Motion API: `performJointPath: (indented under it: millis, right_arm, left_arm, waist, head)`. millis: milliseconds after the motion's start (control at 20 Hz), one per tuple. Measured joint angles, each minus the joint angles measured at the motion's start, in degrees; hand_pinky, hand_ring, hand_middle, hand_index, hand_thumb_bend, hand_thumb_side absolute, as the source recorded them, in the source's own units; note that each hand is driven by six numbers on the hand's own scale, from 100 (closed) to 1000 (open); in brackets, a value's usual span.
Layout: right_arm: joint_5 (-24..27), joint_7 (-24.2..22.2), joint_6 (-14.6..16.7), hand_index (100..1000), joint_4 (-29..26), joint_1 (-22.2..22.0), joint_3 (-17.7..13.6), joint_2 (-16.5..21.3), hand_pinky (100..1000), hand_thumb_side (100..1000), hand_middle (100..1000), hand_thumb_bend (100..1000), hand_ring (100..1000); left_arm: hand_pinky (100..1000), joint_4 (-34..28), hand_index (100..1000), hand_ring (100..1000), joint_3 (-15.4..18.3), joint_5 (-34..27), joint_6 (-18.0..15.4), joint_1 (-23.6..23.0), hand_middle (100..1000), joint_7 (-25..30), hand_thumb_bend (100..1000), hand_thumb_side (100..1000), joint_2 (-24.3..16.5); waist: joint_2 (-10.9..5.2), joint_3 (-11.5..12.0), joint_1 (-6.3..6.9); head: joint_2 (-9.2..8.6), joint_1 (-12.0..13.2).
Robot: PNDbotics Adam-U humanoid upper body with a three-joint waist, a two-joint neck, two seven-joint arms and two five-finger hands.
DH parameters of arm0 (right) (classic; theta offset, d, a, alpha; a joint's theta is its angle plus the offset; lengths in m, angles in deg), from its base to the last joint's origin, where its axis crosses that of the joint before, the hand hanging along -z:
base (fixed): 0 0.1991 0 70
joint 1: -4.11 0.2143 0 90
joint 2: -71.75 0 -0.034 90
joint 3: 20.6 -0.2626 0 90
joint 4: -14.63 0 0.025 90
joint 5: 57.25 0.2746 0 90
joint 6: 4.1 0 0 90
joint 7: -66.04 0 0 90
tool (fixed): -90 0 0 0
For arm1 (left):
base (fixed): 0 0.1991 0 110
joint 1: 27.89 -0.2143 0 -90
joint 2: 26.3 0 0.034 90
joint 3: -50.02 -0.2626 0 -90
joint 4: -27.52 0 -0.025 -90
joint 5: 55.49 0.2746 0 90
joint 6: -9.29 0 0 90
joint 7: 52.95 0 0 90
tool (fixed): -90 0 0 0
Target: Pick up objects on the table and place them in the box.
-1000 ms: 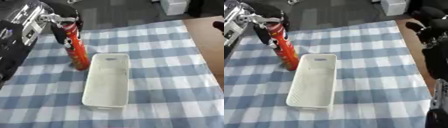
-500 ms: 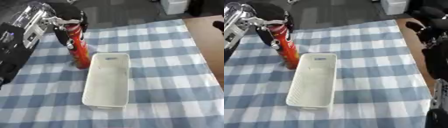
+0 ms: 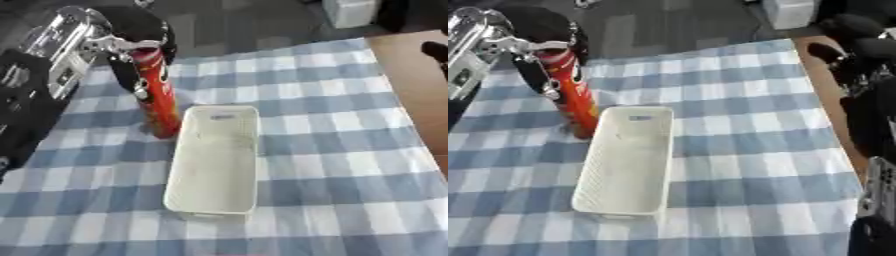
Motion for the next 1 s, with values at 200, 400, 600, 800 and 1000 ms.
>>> performJointPath:
  millis: [200, 400, 600, 800, 1000]
  right_arm:
    - [-0.1, 0.0, 0.0, 816, 0.0, -0.4, 0.0, 0.5, 928, 521, 885, 100, 964]
    - [-0.2, -0.1, -0.1, 816, 0.1, -0.8, 0.0, 1.0, 930, 529, 885, 100, 966]
    - [-0.4, -0.1, -0.1, 816, 0.4, -0.9, 0.0, 1.0, 932, 529, 885, 100, 969]
    - [-0.5, -0.1, -0.1, 816, 0.4, -1.0, 0.0, 1.0, 934, 530, 884, 100, 971]
    - [-0.5, -0.1, -0.1, 816, 0.6, -1.0, 0.0, 1.2, 935, 529, 884, 100, 972]
  left_arm:
    - [100, -1.3, 197, 168, 0.1, -2.5, 0.8, 0.2, 184, 0.8, 461, 131, -2.0]
    - [100, -2.6, 197, 165, 0.8, -4.8, 1.7, 1.1, 183, 1.6, 647, 100, -3.8]
    - [100, -3.5, 196, 163, 1.6, -6.4, 2.4, 1.3, 182, 2.4, 651, 100, -4.8]
    - [100, -4.1, 196, 164, 2.0, -7.1, 2.9, 1.4, 181, 2.9, 651, 100, -5.3]
    - [100, -4.7, 198, 162, 2.3, -8.2, 2.9, 1.4, 180, 3.4, 600, 100, -6.2]
  waist:
    - [0.01, 0.7, 0.15]
    - [-0.04, 1.2, 0.35]
    - [-0.22, 1.4, 0.37]
    - [-0.27, 1.7, 0.37]
    - [-0.28, 1.7, 0.37]
  head:
    - [0.00, -0.4]
    - [0.01, -0.5]
    - [0.03, -0.5]
    - [0.03, -0.7]
    - [0.06, -0.9]
